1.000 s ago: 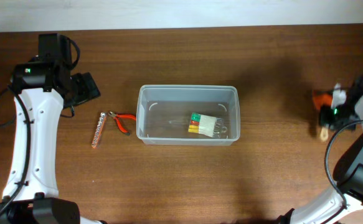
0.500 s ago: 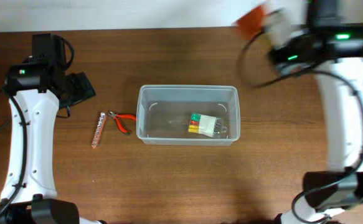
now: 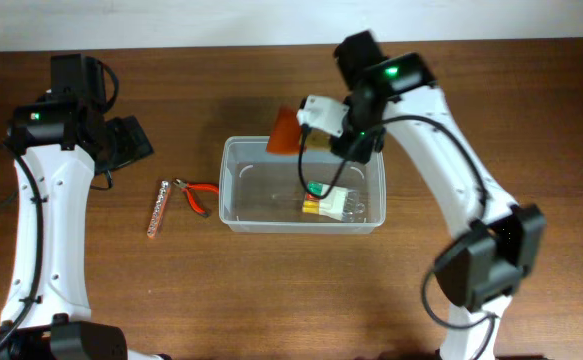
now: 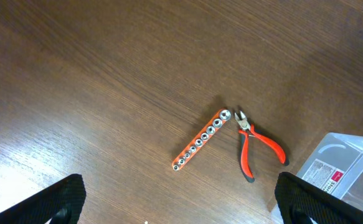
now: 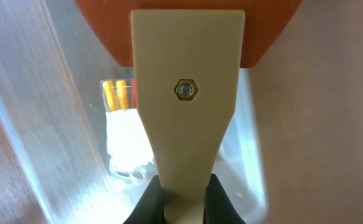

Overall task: Pack container
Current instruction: 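Lower the scraper into the container and open the right gripper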

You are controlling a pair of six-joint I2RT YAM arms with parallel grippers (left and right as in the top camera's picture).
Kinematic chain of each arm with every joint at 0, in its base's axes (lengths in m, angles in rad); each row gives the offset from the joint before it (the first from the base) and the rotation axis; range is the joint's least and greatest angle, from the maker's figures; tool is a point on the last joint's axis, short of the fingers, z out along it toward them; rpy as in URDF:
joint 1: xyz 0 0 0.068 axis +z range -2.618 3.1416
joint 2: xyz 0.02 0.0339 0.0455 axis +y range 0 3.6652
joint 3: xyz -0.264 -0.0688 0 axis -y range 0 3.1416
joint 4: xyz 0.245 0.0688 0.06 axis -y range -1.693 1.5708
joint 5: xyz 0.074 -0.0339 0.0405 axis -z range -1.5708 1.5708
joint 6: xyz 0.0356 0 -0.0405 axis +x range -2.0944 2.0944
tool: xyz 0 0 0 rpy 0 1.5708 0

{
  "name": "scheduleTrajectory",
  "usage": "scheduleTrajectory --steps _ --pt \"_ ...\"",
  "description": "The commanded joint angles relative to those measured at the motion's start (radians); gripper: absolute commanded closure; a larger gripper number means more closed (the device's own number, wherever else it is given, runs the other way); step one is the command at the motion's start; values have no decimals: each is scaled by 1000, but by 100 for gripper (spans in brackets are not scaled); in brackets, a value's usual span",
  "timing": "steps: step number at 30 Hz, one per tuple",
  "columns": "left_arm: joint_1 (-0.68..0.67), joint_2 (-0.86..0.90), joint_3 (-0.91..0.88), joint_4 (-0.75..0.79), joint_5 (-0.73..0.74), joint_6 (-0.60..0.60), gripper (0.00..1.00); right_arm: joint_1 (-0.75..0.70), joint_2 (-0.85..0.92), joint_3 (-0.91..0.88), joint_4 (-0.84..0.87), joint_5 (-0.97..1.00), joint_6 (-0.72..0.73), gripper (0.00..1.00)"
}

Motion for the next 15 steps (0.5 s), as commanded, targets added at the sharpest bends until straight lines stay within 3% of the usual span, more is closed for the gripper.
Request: scheduleTrajectory --steps 1,7,11,15 --pt "3 -26 0 1 -6 16 1 24 82 -26 3 -50 -17 96" --pt "3 -26 0 1 13 16 1 24 211 -30 2 -71 -13 96" --pt "3 -26 0 1 16 16 1 23 247 -30 3 -69 -13 90" --pt "3 -26 0 0 16 16 1 23 246 -29 10 -68 -13 76"
